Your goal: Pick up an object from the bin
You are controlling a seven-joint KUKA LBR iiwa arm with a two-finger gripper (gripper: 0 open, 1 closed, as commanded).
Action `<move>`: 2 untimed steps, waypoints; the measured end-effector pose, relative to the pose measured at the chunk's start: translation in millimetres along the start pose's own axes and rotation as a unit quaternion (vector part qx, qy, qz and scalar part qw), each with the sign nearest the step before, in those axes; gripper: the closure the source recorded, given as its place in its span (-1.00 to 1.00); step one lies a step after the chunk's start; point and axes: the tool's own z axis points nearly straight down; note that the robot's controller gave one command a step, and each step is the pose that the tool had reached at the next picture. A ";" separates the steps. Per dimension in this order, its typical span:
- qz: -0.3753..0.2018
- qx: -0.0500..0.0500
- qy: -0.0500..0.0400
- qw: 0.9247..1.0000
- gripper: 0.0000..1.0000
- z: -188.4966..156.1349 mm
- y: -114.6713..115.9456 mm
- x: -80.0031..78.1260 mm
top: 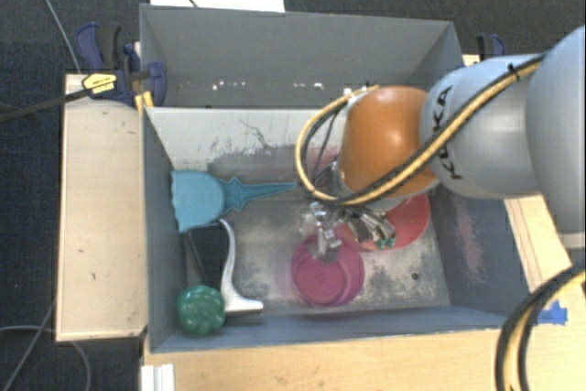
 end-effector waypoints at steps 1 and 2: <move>-0.003 0.001 -0.004 1.000 1.00 -61.2 -8.2 1.3; -0.010 -0.001 0.000 1.000 1.00 -80.0 2.4 6.8</move>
Offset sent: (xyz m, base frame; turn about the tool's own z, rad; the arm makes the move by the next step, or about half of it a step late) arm -0.0085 -0.0005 0.0790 -0.0180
